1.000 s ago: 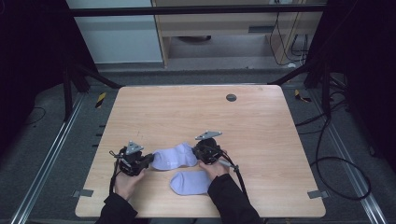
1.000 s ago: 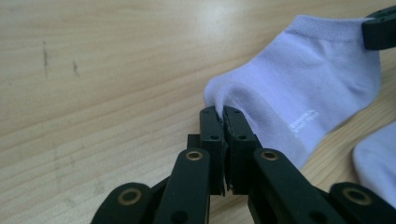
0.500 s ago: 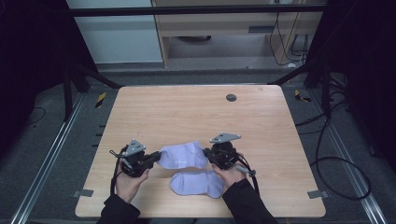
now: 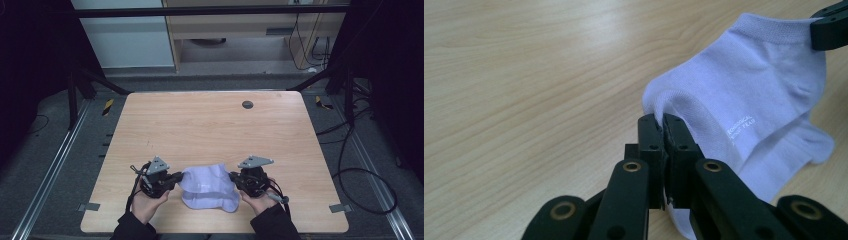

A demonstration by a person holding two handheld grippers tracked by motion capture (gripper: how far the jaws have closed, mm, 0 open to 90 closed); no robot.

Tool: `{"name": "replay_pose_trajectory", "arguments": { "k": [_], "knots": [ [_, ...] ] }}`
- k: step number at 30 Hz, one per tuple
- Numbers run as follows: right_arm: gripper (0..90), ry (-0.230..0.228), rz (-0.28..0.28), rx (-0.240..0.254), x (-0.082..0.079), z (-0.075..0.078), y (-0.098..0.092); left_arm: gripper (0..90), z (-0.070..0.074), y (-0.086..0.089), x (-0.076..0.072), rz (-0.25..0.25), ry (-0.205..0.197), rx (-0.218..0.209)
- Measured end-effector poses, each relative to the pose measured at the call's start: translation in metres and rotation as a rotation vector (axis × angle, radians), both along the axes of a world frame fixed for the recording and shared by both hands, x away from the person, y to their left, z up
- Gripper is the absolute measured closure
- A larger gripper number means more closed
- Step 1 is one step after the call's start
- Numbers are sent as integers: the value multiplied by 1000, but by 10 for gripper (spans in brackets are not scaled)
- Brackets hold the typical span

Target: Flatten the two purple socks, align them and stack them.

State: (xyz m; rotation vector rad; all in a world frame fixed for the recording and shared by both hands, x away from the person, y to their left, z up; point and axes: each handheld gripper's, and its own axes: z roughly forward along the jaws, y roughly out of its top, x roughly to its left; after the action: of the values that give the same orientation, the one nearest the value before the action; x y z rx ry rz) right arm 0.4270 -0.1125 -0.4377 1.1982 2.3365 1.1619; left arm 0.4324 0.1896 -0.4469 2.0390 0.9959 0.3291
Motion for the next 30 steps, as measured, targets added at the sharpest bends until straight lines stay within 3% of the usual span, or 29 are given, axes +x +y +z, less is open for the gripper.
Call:
{"name": "replay_pose_trajectory", "arguments": {
  "k": [7, 30],
  "knots": [
    [870, 15, -3, 7, -14, -6, -8, 872, -6, -4, -7, -30, 22, 24],
    [870, 72, 12, -2, -26, -20, -11, 872, -19, -11, -14, -59, 74, 67]
  ]
}}
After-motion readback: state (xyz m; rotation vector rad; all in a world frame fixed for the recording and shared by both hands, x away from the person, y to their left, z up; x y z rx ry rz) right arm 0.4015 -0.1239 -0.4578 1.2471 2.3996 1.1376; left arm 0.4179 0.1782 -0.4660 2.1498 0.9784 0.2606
